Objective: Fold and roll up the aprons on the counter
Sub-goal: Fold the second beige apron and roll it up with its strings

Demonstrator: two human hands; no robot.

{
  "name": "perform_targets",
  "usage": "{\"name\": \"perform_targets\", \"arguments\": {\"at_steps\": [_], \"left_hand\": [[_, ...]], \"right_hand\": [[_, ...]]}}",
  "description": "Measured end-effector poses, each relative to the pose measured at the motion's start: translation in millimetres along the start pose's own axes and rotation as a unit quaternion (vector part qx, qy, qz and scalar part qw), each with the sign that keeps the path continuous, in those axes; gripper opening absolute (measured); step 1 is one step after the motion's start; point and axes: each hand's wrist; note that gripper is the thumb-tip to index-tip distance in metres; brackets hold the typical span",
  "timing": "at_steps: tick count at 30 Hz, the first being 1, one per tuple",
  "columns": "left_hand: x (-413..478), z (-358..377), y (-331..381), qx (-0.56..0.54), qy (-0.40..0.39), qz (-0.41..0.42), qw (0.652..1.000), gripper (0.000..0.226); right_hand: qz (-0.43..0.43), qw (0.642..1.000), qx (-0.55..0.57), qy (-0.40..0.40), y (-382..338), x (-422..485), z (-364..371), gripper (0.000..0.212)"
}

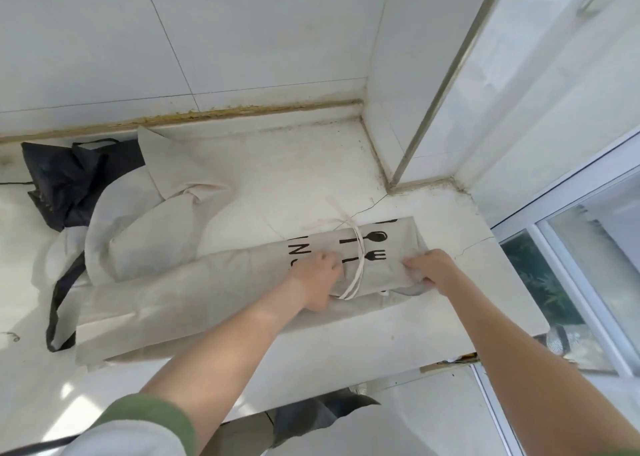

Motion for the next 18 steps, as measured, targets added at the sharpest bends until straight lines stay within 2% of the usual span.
{"name": "perform_targets", "arguments": {"at_steps": [2,4,7,11,16,18], "left_hand": [[1,-5,1,0.007,0.018,0.01,1.0,0.039],[2,-12,2,-0.003,0.036,0.023,0.999,0.028],[1,-21,5,-0.077,0.034,0.052,0.995,0.012],[0,-28,24,-0.1,-0.019,0.082,0.991,0.026],[4,-9,22,-0.059,-0.142,0.061,0.986,0.009],[4,-1,15,-0.086,-0.171,0.034,0.981,0.027]], "right_hand": [[-0.014,1.0,0.002,-0.005,2,2,-4,0.017],[-0.019,0.999,0.017,-0.022,2,3,-10,0.021],[0.003,0.998,0.057,-0.039,-3,0,-19,0.02],[-0.028,1.0,-0.011,-0.009,4,3,-24,0.023],[-0.089,0.995,-0.047,0.009,19,-4,-17,0.021],[-0.106,0.991,-0.076,-0.004,19,-6,-15,0.03]]}}
Point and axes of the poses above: each hand's wrist, its own x-axis towards the middle knuckle, its own z-axis out of the palm, y = z × x, and after that the axes turned 5 degrees about -z, right-handed
